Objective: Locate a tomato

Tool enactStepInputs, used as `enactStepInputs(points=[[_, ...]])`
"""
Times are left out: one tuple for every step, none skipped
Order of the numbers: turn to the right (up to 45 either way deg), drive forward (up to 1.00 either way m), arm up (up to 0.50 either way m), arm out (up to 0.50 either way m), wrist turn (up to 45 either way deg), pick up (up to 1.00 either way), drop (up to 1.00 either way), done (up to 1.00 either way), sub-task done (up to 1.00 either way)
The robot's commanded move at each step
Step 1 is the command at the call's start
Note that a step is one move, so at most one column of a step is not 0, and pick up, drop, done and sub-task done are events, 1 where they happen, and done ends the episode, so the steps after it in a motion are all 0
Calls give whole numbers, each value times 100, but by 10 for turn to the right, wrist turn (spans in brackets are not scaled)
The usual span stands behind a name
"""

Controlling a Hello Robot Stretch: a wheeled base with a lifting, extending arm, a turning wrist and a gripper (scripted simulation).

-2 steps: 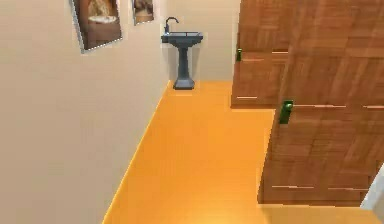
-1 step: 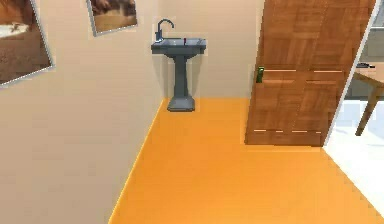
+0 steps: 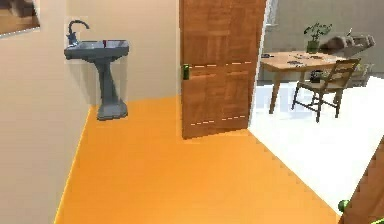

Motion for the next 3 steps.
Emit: enactStepInputs(points=[[0, 100, 0, 0, 0, 0, 0, 0, 0], [390, 0, 0, 0, 0, 0, 0, 0, 0], [30, 0, 0, 0, 0, 0, 0, 0, 0]])
